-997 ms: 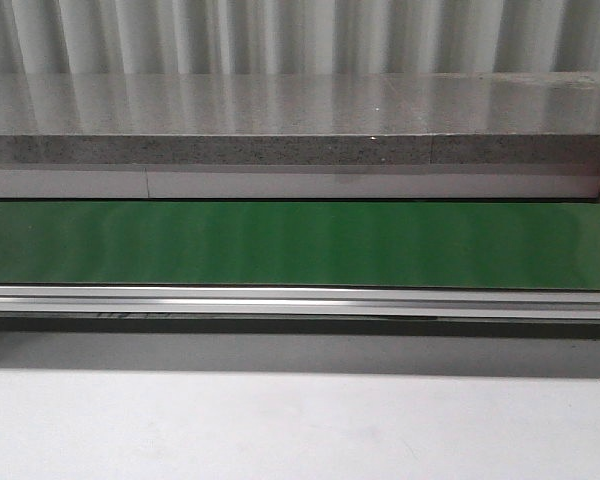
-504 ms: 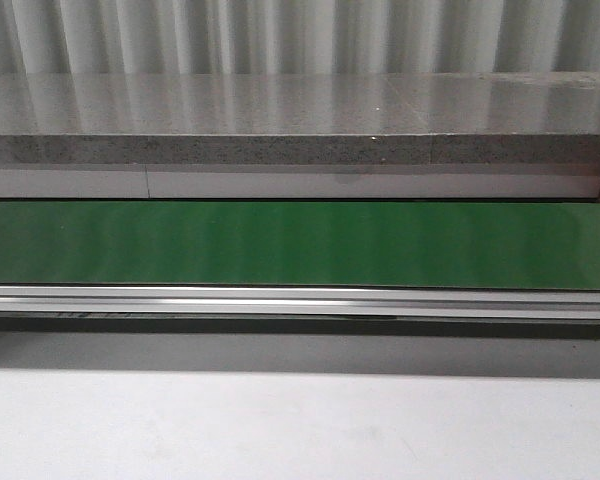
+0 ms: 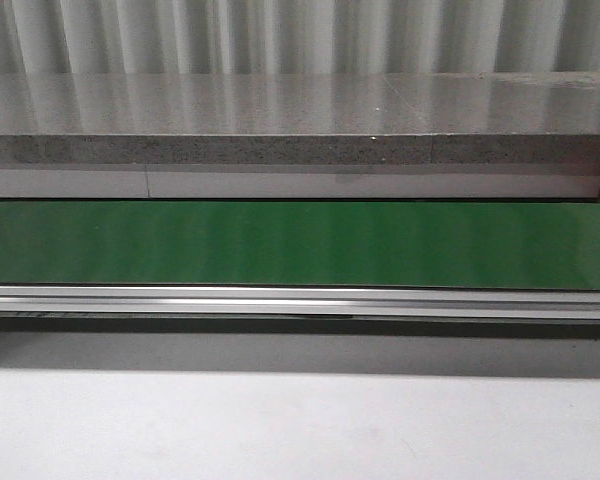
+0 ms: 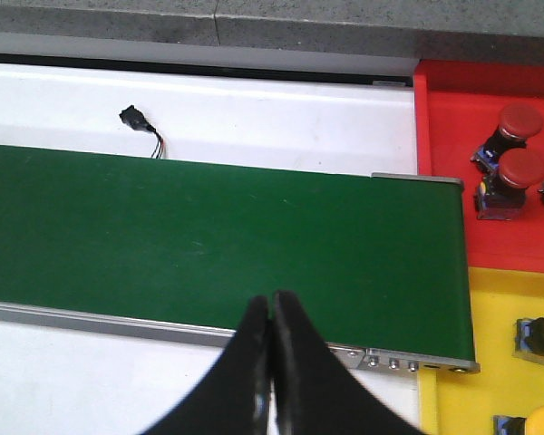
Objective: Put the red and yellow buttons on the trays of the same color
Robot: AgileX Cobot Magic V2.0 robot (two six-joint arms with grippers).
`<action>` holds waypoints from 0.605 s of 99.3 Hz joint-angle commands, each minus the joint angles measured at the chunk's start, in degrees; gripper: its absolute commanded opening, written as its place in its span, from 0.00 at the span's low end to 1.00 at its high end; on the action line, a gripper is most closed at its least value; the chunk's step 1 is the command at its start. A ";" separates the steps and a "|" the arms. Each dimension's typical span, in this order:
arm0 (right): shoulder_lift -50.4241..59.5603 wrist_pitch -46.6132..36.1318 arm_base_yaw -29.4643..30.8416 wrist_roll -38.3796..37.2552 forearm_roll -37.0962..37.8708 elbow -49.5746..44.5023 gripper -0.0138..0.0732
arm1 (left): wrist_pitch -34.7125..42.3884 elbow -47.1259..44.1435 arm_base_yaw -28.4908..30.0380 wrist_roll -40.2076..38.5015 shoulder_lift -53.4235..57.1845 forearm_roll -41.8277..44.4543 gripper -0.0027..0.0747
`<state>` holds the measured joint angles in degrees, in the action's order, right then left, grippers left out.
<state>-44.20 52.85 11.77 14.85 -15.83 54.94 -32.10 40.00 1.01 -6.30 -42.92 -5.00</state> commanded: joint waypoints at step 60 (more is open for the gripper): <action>0.37 -3.30 0.03 0.58 -0.70 1.27 0.02 | 12.08 21.22 13.50 -7.01 -41.69 -9.36 0.74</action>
<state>-44.20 52.85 11.77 14.85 -15.83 54.94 -24.31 57.50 14.42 -12.57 -82.68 -12.93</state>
